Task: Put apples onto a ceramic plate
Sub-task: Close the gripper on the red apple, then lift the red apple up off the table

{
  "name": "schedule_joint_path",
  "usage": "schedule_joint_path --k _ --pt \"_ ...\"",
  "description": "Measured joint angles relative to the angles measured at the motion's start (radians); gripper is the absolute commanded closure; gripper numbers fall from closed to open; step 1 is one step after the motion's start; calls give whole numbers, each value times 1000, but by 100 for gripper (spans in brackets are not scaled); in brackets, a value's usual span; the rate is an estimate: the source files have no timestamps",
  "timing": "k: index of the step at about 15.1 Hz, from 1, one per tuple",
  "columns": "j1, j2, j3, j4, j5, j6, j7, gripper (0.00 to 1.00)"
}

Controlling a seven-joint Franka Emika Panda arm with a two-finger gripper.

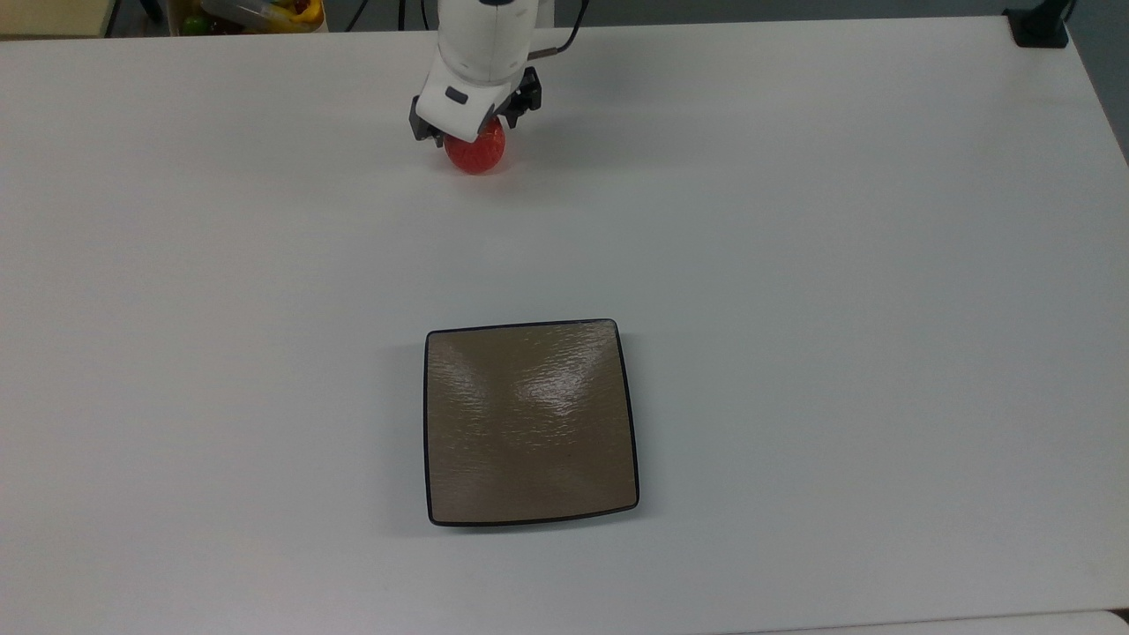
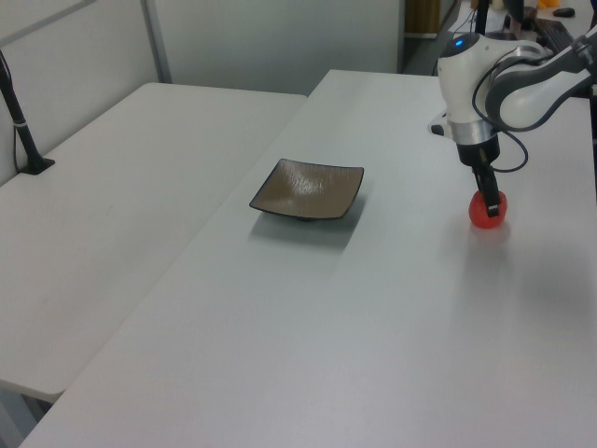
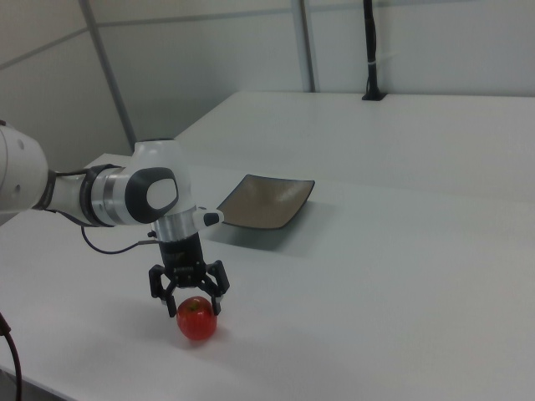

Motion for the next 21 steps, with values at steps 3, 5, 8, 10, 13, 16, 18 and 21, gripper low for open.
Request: schedule_joint_path --k 3,5,8,10,13,16,18,21 --pt "5 26 3 -3 -61 1 0 0" --pt "13 39 4 -4 -70 2 0 4" --pt "17 51 4 -5 -72 2 0 77" --pt "17 53 4 -5 -72 2 0 93" --pt "17 52 4 -5 -72 2 0 97" --pt "17 52 4 -5 -72 2 0 97" --pt "15 47 4 -2 -72 2 0 94" --pt "11 18 1 33 -64 -51 1 94"
